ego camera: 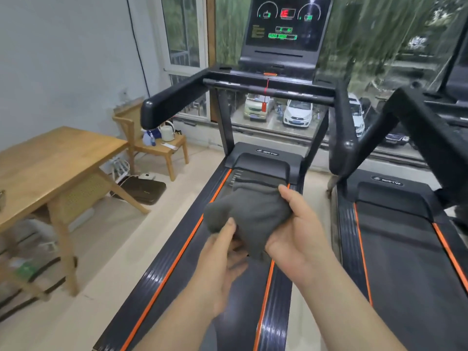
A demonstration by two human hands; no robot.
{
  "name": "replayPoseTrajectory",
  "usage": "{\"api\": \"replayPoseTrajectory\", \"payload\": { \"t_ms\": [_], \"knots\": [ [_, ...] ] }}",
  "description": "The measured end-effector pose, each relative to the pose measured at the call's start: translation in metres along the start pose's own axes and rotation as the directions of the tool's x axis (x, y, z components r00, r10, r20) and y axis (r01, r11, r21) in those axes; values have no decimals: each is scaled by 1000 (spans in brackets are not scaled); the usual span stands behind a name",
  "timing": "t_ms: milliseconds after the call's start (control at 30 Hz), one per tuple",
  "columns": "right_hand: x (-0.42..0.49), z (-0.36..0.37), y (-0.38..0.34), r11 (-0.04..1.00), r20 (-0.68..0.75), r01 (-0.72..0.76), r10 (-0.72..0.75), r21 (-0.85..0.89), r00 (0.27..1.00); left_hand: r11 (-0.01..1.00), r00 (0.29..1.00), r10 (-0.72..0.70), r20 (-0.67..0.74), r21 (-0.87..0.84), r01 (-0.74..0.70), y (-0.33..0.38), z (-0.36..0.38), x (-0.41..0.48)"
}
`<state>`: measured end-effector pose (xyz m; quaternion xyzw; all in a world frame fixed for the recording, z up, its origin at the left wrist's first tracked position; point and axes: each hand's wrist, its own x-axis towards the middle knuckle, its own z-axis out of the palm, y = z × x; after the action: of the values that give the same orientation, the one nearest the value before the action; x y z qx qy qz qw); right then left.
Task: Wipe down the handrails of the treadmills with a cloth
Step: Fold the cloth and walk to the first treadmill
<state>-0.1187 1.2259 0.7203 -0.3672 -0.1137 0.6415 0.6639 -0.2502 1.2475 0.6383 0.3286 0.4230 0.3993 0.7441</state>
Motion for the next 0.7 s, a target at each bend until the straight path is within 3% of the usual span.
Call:
{"api": "replayPoseTrajectory", "payload": {
  "t_ms": [300,533,633,700],
  "knots": [
    [223,70,-39,997,-50,-47,50,56,998,945,977,-93,191,-294,147,120,3,212],
    [335,193,-122,995,-84,-96,96,4,992,887,938,27,345,-441,137,276,19,302],
    [356,236,-158,975,-127,-9,-19,-221,992,901,938,33,345,-416,121,331,33,320],
    [367,254,-183,870,-159,90,-189,-485,969,933,948,8,318,-343,107,359,45,331]
  ]
}}
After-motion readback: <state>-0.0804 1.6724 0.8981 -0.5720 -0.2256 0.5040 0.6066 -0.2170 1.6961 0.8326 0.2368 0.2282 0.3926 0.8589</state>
